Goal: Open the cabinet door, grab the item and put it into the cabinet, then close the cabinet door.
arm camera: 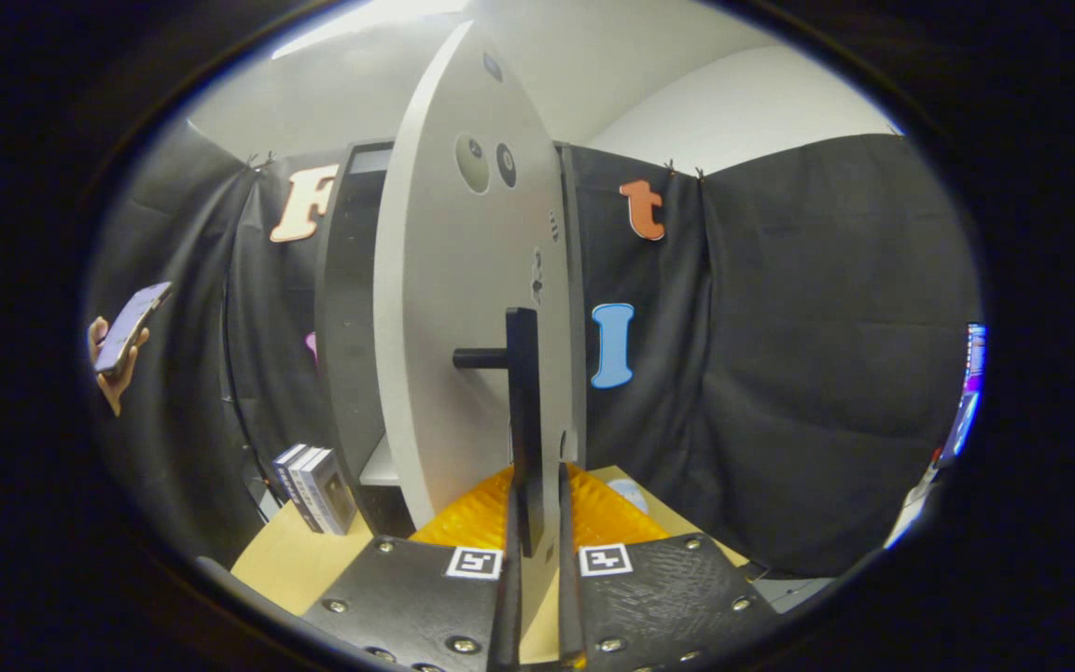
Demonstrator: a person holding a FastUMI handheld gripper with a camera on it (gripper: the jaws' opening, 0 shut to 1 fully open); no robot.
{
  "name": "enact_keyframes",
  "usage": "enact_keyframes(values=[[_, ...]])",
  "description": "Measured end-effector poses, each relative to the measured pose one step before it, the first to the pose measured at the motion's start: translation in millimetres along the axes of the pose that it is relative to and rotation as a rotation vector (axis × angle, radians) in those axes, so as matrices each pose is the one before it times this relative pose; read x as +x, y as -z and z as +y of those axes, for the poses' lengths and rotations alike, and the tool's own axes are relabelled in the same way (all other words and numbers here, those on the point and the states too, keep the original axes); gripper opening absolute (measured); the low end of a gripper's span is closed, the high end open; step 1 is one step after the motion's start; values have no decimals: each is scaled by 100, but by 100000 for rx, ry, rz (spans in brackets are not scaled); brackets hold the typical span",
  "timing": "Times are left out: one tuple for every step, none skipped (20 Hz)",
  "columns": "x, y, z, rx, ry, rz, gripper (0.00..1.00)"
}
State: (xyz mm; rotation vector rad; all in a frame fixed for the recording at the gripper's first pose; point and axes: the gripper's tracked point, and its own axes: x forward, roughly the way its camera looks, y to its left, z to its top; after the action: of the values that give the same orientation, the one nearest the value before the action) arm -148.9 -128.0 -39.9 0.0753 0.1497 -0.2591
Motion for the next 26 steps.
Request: enact_keyframes(values=[[1, -15, -496, 171, -404, 474, 16], [254, 514, -975, -36, -217, 283, 16], [18, -87, -496, -116, 254, 162, 16], [62, -20, -510, -343, 609, -74, 16], [46, -39, -652, -560, 689, -101, 16], [54, -54, -427, -200, 693, 39, 16], [88, -226, -644, 118, 610, -9, 16], [64, -141, -839, 378, 461, -121, 16], [85, -46, -956, 693, 246, 10, 16], [293, -169, -693, 969, 119, -188, 16], [116, 82, -846, 11, -794, 198, 16], [-26, -118, -630, 789, -1164, 319, 15], [134, 151, -489, 619, -1276, 301, 15], [429, 90, -409, 444, -1455, 277, 15], [212, -93, -200, 207, -1280, 207, 15], [48, -43, -389, -199, -1161, 281, 15], [29, 95, -183, 4, -1110, 688, 15], [-32, 11, -347, 90, -699, 716, 16], [23, 118, -470, 230, -442, 1098, 16], [-129, 104, -276, 286, -588, 749, 15], [103, -125, -190, 67, -226, 297, 16], [60, -28, -9, -391, -235, -96, 16], [-247, -27, -279, -547, 618, 47, 16], [167, 59, -291, 219, 485, 271, 27], [-301, 65, -231, 875, 398, 838, 32], [5, 185, -96, 1076, 337, 760, 38]])
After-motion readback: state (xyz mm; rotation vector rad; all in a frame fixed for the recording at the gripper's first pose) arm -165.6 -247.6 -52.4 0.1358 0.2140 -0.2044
